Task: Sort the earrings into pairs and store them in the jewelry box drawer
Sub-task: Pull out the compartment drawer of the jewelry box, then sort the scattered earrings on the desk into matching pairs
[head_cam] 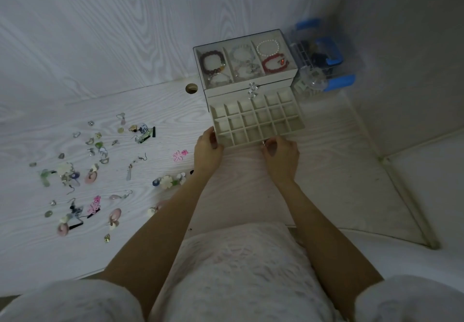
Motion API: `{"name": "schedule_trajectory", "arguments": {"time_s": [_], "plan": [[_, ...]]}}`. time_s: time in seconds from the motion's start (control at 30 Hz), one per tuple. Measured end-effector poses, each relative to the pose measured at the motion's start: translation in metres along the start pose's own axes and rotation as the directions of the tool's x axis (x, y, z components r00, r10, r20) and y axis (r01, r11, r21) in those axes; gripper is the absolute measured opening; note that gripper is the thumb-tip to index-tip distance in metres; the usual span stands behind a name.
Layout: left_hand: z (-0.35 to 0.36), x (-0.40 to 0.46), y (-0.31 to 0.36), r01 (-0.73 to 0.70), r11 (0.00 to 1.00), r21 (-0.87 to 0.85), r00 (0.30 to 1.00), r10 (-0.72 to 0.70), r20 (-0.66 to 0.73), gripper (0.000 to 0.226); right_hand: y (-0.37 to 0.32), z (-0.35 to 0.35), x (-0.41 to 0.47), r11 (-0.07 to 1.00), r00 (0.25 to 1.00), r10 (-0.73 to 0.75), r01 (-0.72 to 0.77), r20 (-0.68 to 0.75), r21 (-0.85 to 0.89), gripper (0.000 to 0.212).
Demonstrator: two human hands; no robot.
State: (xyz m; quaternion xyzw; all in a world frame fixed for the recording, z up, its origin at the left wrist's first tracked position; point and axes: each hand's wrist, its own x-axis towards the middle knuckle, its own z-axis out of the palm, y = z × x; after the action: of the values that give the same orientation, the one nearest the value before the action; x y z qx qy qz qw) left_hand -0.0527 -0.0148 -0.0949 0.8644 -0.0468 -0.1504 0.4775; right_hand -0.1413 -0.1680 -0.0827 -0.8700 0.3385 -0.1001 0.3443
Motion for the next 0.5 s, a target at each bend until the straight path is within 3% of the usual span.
{"name": "schedule_trajectory", "arguments": {"time_s": [0.23, 0.3, 0.4, 0.5], "plan": [[-0.003, -0.006, 0.005, 0.042, 0.998, 0.041, 0.999, -0.043, 0.027, 0.048, 0.003, -0.004, -0.001, 0.999, 0.999, -0.026, 0.027, 0.021, -0.047, 0.017], [-0.013, -0.019, 0.013, -0.048, 0.993, 0.11, 0.999, 0.046, 0.018, 0.049, 0.007, -0.015, -0.003, 0.981, 0.998, -0.058, 0.058, 0.006, -0.183, 0.021], [-0.053, -0.052, 0.014, -0.277, 0.926, 0.256, 0.954, 0.296, -0.042, 0.04, 0.001, -0.028, -0.012, 0.916, 0.984, -0.162, 0.177, 0.07, -0.361, 0.017], [-0.095, -0.088, -0.004, -0.266, 0.896, 0.356, 0.939, 0.325, -0.117, 0.033, -0.017, -0.034, -0.025, 0.89, 0.903, -0.362, 0.409, 0.232, -0.203, 0.005]]}}
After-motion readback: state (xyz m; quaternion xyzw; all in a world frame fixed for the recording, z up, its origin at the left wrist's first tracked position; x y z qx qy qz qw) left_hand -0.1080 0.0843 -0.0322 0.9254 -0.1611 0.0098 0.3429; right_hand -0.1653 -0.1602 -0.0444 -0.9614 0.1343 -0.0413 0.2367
